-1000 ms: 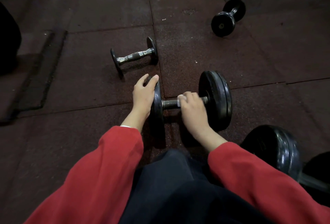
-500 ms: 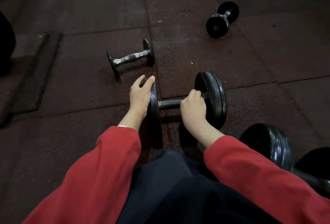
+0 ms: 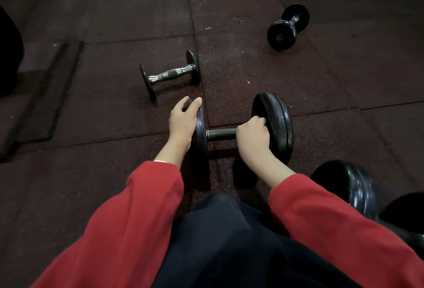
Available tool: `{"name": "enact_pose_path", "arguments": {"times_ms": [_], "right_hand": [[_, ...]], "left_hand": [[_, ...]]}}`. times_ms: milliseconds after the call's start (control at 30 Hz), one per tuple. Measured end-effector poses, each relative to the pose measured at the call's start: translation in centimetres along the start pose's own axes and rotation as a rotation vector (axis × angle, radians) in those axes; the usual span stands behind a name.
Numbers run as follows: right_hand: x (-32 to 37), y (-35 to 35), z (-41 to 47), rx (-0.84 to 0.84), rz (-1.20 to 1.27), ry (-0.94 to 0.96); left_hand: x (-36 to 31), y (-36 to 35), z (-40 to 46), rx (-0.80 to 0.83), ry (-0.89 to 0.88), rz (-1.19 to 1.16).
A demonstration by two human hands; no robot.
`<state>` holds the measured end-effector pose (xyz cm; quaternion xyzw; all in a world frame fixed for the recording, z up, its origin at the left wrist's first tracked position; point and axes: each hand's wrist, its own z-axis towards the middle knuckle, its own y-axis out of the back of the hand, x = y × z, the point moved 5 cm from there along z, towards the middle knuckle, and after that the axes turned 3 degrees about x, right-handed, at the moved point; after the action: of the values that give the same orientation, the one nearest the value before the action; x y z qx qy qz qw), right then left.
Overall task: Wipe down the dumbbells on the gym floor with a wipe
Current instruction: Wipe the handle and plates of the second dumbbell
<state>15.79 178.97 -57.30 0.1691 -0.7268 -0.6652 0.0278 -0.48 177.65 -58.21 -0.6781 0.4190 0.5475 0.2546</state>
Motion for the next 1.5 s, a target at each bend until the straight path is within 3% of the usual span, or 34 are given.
{"name": "enact_pose_path", "arguments": {"times_ms": [100,200,300,467,567,800,1000,1167,1500], "right_hand": [[-0.1,0.5,0.2,-0.007,0.137,0.101],[2.4,0.7,-0.4,0.02,0.253,0.359],[4.7,-0.4,-0.6,-0.069,0.142,0.459],[5.2,-1.9,0.5,-0.261,0.054,0.343],[5.5,-1.8,1.3,-0.243,0.065,0.31],[5.0,-1.8,1.3,-0.282,0.075,0.274],[4.8,-2.1,1.9,-0.299,0.163,0.26],[4.1,-2.5,2.0,-0.439,0.279,0.383],[4.2,-3.2,1.0,-0.52,0.238,0.387]], "left_hand": [[0.0,0.2,0.1,-0.037,-0.025,0.031],[-0.5,0.4,0.2,-0.101,-0.082,0.12],[-1.1,0.4,0.1,-0.051,-0.067,0.177],[-2.3,0.4,-2.6,0.018,-0.056,0.422],[-2.3,-0.4,-5.9,0.063,-0.122,0.604],[-1.3,-0.2,-7.1,0.219,-0.045,0.891],[-1.8,-0.1,-6.9,0.221,-0.061,0.934],[-1.5,0.1,-7.0,0.204,-0.098,0.944],[-0.6,0.6,-8.4,0.169,-0.118,0.944]]}}
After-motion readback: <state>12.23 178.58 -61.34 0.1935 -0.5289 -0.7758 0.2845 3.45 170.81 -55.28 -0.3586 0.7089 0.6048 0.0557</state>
